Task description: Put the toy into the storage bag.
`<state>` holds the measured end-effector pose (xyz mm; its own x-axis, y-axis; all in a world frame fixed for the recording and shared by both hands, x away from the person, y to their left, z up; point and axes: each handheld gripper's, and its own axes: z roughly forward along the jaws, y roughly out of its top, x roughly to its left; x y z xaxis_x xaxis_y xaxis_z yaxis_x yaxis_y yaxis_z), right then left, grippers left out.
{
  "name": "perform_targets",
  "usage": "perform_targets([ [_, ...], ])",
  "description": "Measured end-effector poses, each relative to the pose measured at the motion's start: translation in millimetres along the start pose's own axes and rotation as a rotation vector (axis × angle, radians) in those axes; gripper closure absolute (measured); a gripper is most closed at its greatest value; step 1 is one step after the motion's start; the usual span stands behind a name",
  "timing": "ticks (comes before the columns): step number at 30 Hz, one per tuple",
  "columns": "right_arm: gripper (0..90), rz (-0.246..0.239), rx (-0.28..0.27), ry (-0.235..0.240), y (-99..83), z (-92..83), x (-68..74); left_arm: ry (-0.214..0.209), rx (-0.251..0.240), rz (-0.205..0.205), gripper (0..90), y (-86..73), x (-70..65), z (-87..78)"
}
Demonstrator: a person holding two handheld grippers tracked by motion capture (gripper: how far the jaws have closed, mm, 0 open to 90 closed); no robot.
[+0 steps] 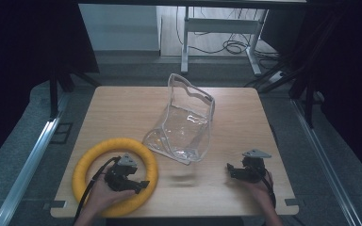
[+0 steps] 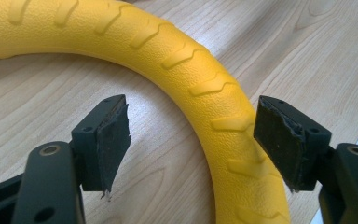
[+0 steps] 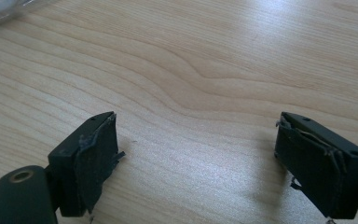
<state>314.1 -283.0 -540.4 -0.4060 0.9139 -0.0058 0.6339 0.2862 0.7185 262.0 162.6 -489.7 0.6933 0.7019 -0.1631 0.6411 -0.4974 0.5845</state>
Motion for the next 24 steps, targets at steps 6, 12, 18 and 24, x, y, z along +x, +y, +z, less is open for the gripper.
perform_targets([
  [6, 13.4, 0.001, 0.001, 0.0, -0.1, 0.0, 0.1, 0.009, -0.007, -0.006, 27.0, -0.3, 1.4, -3.4],
  [12, 13.4, 0.0, 0.0, 0.0, 0.0, 0.0, 0.0, 0.039, -0.054, -0.028, 27.2, -2.4, 9.5, -16.1],
  [18, 13.5, 0.001, 0.0, -0.001, 0.0, -0.1, 0.0, 0.063, -0.086, -0.051, 27.5, -7.1, 20.6, -29.0],
  [24, 13.7, 0.001, -0.001, -0.002, -0.1, -0.1, -0.1, 0.059, -0.076, -0.039, 27.5, -6.7, 19.7, -28.6],
])
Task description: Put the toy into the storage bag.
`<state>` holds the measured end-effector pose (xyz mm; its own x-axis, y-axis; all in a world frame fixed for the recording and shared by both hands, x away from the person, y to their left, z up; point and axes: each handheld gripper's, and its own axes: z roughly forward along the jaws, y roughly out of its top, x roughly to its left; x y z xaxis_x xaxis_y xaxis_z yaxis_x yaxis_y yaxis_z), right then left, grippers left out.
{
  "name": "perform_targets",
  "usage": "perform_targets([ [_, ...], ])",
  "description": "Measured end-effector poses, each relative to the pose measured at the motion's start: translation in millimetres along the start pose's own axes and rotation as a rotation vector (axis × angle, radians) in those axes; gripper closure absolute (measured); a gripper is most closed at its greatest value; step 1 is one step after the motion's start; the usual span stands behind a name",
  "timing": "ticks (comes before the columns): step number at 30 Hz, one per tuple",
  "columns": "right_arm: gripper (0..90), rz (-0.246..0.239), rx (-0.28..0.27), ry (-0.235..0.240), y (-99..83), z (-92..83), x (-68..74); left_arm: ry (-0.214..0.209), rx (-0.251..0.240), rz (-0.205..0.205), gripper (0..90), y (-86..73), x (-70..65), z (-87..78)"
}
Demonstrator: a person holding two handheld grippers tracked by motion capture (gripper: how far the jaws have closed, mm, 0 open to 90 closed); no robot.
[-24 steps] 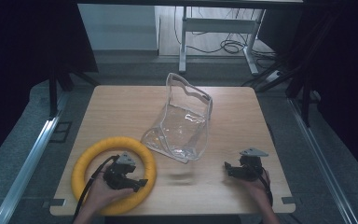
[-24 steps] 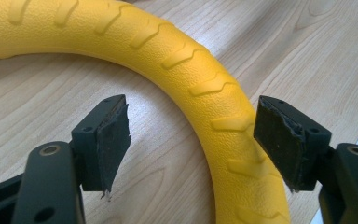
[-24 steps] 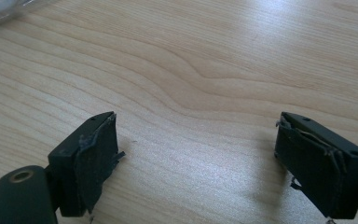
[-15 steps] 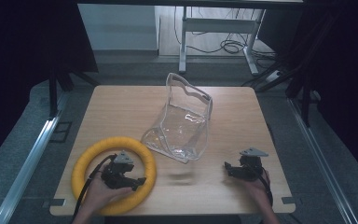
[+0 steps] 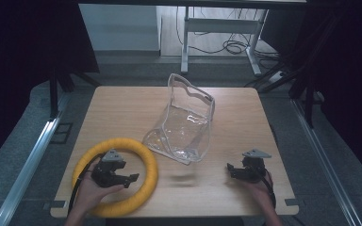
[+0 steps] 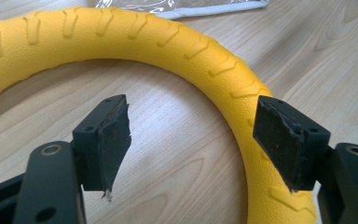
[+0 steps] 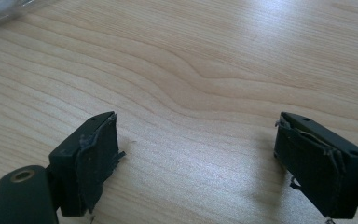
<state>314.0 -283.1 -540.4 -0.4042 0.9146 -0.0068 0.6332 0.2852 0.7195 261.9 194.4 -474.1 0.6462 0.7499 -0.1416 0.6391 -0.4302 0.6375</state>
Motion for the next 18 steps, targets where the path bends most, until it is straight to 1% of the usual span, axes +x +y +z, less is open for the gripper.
perform_targets([
  [3, 13.8, 0.001, 0.0, 0.0, 0.0, 0.0, 0.0, -0.021, -0.008, -0.002, 27.5, 2.4, -2.6, -2.0],
  [6, 13.9, 0.0, 0.0, -0.001, 0.0, 0.0, -0.1, -0.044, -0.006, 0.003, 27.4, 6.4, -9.4, -2.2],
  [8, 13.9, 0.001, 0.0, -0.001, 0.0, 0.0, -0.1, -0.052, 0.031, 0.013, 27.2, 8.3, -13.2, 0.4],
  [10, 13.9, 0.0, 0.0, -0.001, 0.0, 0.0, -0.1, -0.048, 0.067, 0.02, 27.3, 11.7, -16.2, 3.8],
  [12, 13.9, 0.001, -0.001, -0.001, 0.0, 0.0, 0.0, -0.057, 0.104, 0.035, 27.3, 15.8, -19.9, 7.4],
  [16, 13.9, 0.001, -0.001, -0.001, 0.0, 0.0, 0.0, -0.088, 0.136, 0.049, 29.0, 23.5, -28.4, 14.1],
  [18, 14.0, 0.001, -0.001, -0.001, -0.1, 0.0, 0.0, -0.09, 0.163, 0.062, 29.9, 25.5, -32.5, 18.8],
])
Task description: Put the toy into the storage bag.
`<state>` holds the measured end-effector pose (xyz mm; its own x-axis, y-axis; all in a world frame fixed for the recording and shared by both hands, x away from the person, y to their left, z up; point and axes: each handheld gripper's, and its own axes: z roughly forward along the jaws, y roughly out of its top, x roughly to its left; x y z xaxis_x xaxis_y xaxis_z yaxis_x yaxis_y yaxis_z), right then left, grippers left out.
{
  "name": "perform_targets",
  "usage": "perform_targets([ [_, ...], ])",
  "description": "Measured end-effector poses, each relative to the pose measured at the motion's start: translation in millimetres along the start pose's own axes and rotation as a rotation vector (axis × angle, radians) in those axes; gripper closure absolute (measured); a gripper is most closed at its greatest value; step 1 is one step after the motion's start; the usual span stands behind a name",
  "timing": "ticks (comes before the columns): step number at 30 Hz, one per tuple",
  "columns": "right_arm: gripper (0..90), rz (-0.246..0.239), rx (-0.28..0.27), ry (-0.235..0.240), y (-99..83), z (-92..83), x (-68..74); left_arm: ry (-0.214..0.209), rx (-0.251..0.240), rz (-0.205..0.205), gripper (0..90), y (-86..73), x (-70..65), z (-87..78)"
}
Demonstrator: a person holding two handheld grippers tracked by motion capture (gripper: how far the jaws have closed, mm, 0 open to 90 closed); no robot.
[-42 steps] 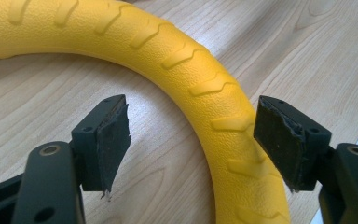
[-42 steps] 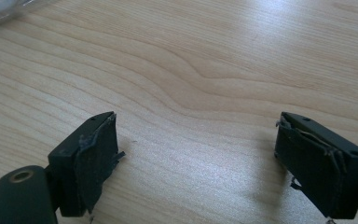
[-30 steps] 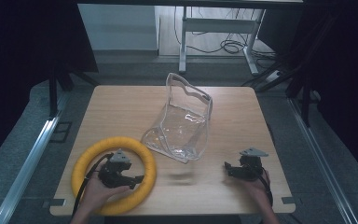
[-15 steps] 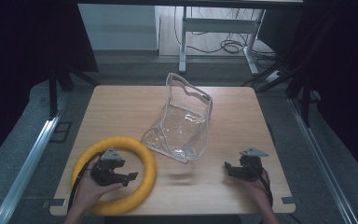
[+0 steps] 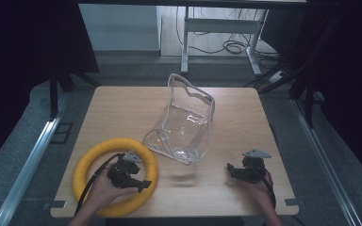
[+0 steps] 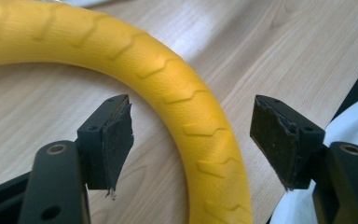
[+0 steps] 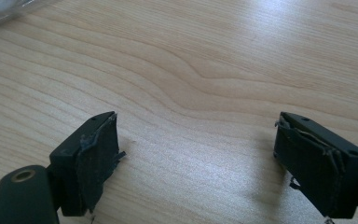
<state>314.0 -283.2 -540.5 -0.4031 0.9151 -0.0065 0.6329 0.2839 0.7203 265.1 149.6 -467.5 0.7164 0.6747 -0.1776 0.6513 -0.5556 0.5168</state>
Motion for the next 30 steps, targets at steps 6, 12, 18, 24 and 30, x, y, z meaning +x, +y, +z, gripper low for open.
perform_targets([
  [6, 14.1, 0.0, 0.0, 0.0, 0.0, 0.0, 0.0, -0.003, 0.049, 0.009, 30.0, 0.6, -6.5, 9.9],
  [12, 14.4, 0.002, 0.0, -0.002, -0.1, -0.1, 0.1, -0.001, 0.09, 0.011, 30.7, -3.1, -7.3, 13.5],
  [18, 14.5, 0.003, -0.002, -0.005, -0.1, -0.1, -0.1, -0.005, 0.122, 0.018, 31.5, -1.1, -10.8, 22.2],
  [24, 14.7, 0.004, -0.002, -0.008, -0.2, -0.2, 0.0, 0.027, 0.164, 0.019, 34.0, 1.0, -13.8, 34.5],
  [30, 14.7, 0.003, -0.002, -0.011, -0.3, -0.1, -0.3, 0.051, 0.204, -0.008, 36.2, 1.5, -13.5, 47.4],
])
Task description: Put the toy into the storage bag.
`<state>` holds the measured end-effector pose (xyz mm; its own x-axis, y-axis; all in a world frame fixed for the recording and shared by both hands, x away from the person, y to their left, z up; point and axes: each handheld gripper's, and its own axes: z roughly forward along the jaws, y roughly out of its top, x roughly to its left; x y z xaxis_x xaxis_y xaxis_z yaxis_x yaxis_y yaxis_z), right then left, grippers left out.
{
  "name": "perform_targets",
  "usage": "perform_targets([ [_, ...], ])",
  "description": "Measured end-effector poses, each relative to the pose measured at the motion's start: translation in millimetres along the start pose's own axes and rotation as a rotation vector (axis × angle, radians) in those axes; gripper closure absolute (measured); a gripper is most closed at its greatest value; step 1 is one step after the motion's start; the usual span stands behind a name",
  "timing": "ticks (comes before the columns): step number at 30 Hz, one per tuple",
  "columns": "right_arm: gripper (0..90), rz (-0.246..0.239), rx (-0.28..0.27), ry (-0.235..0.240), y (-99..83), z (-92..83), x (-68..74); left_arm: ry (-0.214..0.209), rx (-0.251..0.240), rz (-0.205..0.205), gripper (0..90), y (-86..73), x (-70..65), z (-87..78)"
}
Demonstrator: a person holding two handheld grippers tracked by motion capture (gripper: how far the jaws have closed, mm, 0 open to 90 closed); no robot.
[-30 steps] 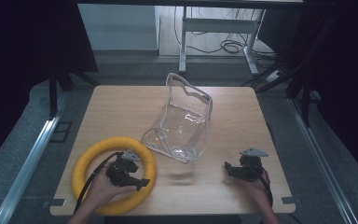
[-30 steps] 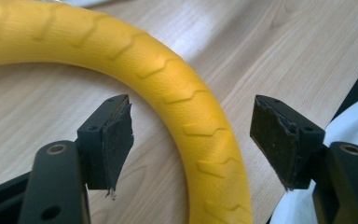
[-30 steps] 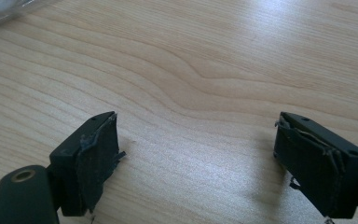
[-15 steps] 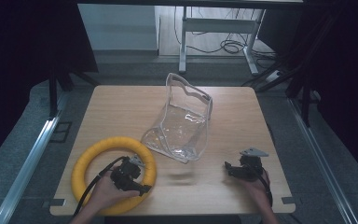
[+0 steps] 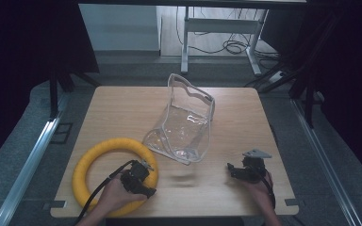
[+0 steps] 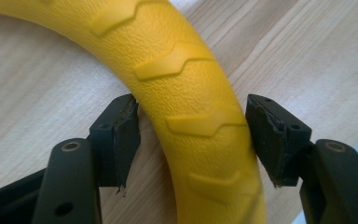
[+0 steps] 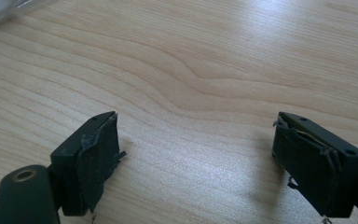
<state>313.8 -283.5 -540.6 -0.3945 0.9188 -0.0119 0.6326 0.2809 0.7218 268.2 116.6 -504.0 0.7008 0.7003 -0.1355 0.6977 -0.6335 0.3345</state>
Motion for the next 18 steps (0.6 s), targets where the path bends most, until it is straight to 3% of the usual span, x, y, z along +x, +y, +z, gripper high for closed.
perform_targets([
  [10, 14.7, 0.007, -0.004, -0.002, -0.2, 0.2, 0.0, 0.083, -0.009, 0.01, 37.2, 3.1, -8.2, 7.0],
  [12, 14.7, 0.008, -0.004, -0.003, -0.2, 0.1, 0.1, 0.079, -0.024, -0.003, 37.9, 1.4, -7.7, 6.6],
  [18, 14.7, 0.008, -0.002, -0.005, -0.3, -0.1, 0.0, 0.019, -0.133, -0.101, 43.2, -13.0, -1.4, 3.7],
])
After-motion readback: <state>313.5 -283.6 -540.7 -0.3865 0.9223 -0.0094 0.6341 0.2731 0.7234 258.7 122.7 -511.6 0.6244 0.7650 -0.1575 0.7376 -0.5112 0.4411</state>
